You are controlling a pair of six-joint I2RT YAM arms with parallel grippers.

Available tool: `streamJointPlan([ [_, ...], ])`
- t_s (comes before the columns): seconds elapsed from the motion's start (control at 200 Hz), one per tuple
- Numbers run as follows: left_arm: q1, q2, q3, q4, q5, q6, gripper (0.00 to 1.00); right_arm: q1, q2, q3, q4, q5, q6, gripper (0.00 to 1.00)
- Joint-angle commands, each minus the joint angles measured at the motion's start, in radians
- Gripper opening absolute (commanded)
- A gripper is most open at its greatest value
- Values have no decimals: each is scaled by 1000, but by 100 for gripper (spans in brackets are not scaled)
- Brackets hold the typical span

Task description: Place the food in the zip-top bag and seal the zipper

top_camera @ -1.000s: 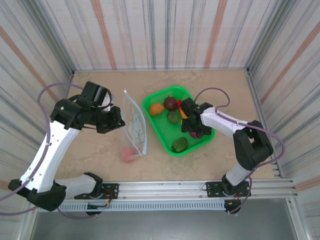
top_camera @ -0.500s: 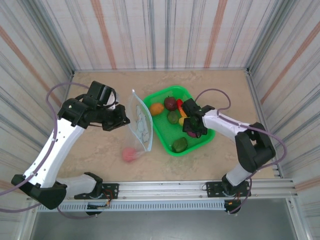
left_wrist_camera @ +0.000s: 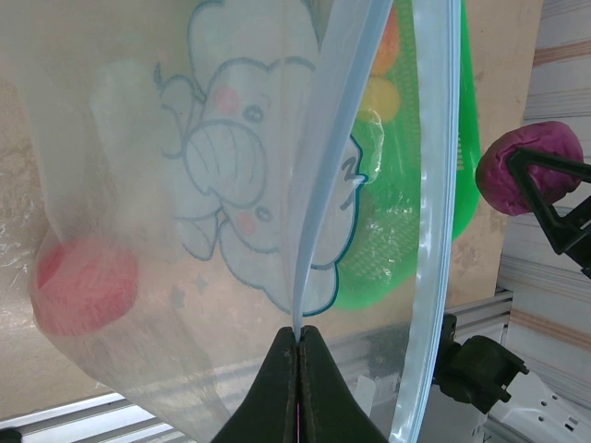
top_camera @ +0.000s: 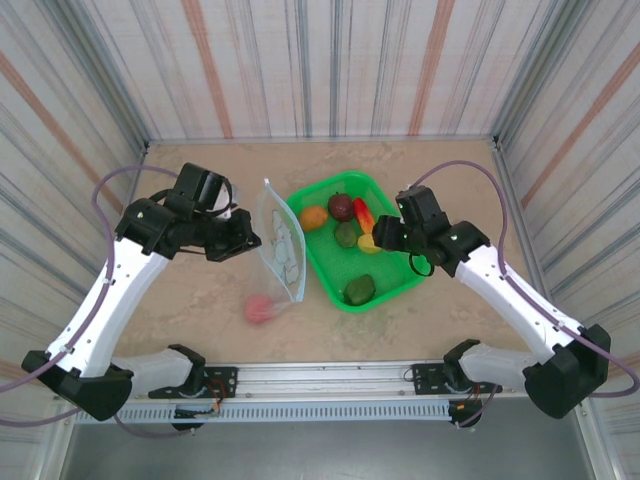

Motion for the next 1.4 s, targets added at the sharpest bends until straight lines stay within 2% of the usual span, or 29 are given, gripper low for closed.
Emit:
streamJointPlan([
  [0.0,4,-18,-6,-10,-7,-13,0,36,6,48,-12,-51,-22,59],
  [0.145,3,-30,7,-34,-50,2,0,160,19,143,4,-37,-81,59],
  [0.316,3,-13,34,-46,-21,39,0,265,69,283,57,-149,-115,59],
  [0.491,3,-15,25,-28,9,33,0,387,167,418,63,-182,-149,60],
  [0.676,3,-18,27,-19,40,45,0,457,303,499,33,-170,-170,60],
  [0.867,3,-43,55,-27,21,78,0,486,433,566,-47,-94,-157,62],
  [0.927,3,-59,59,-26,11,104,0,494,447,560,-41,-91,-144,67],
  [1.012,8,-78,64,-28,-16,137,0,514,454,561,-35,-74,-139,90],
  [1.057,18,-79,66,-31,-6,159,0,525,452,563,-33,-72,-146,96],
  [1.192,29,-52,79,-59,36,205,0,531,420,567,-50,-55,-151,99],
  [1.393,29,-66,49,-39,45,202,0,530,348,560,-61,-28,-158,96],
])
